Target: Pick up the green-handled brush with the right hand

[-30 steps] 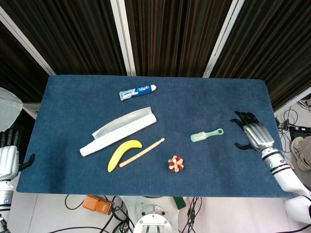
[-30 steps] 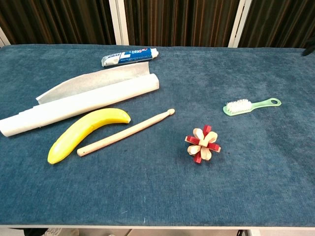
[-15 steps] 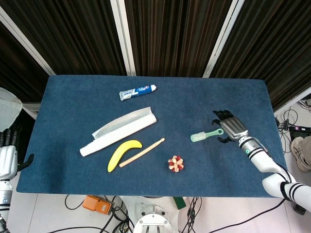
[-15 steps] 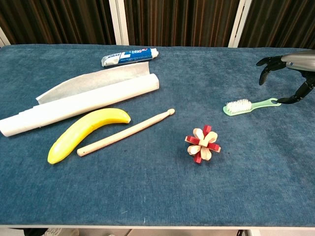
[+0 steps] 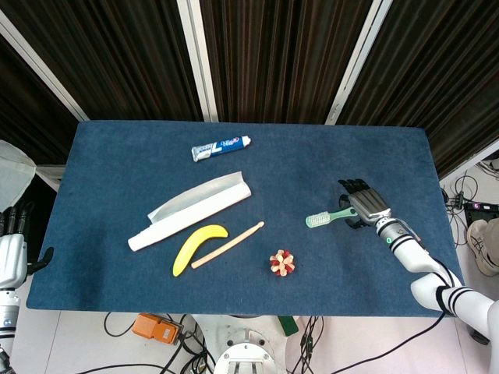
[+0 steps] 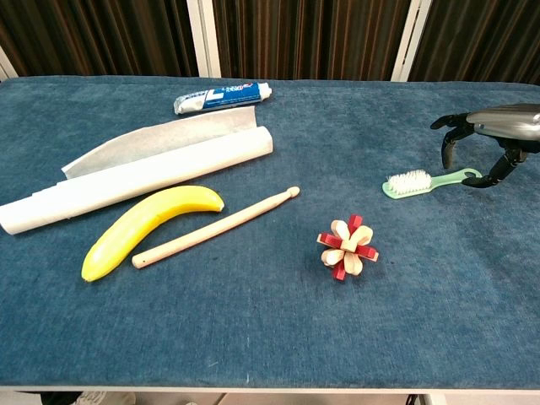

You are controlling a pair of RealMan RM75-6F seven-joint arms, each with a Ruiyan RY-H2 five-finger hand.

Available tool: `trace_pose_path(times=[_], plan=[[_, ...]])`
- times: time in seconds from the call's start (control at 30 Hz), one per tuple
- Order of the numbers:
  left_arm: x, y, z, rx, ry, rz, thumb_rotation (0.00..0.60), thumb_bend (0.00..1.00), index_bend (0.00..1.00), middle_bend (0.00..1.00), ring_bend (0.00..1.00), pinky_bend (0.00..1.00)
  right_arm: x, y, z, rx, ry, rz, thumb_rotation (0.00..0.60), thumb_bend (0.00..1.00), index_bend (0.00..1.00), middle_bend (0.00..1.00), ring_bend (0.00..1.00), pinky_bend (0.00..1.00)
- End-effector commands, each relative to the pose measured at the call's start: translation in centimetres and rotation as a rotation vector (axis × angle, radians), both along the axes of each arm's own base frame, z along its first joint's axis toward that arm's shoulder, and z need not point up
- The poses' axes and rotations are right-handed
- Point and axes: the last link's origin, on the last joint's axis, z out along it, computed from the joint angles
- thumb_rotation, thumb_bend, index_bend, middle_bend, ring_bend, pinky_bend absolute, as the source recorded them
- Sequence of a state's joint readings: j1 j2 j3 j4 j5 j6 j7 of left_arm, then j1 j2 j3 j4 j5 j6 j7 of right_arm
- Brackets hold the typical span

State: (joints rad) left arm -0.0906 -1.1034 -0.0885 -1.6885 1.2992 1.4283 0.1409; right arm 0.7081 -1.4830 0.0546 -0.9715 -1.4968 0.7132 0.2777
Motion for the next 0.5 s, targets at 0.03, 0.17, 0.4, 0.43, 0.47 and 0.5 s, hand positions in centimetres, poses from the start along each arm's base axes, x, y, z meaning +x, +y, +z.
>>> trace_pose_path(times=[0.03,0.17,0.4,0.43,0.47,0.5], plan=[[-0.01,0.00,0.01,0.000,0.000,0.000,0.600,0.25,0.00,0.00,0.00,0.05,0.12,-0.11,-0.46,0.008,-0.003,0.001,0.600,0.51,0.49,0.07,0.00,0.00],[-0.03,-0.01,0.02,0.001,0.000,0.002,0.600,0.25,0.00,0.00,0.00,0.05,0.39,-0.26,-0.80,0.010,-0.015,0.007,0.600,0.51,0.50,0.07,0.00,0.00],[-0.06,-0.02,0.06,0.001,-0.001,0.006,0.600,0.25,0.00,0.00,0.00,0.05,0.37,-0.50,-1.12,0.009,-0.008,0.013,0.600,0.53,0.52,0.07,0.00,0.00],[-0.07,-0.03,0.06,0.000,0.000,0.006,0.600,0.25,0.00,0.00,0.00,0.05,0.34,-0.52,-1.16,0.009,-0.007,0.013,0.600,0.53,0.52,0.07,0.00,0.00],[-0.08,-0.04,0.06,0.000,0.000,0.007,0.600,0.25,0.00,0.00,0.00,0.05,0.33,-0.53,-1.19,0.009,-0.007,0.013,0.600,0.53,0.53,0.07,0.00,0.00],[-0.09,-0.04,0.06,0.000,-0.001,0.008,0.600,0.25,0.00,0.00,0.00,0.05,0.33,-0.54,-1.23,0.009,-0.007,0.013,0.600,0.53,0.53,0.07,0.00,0.00]])
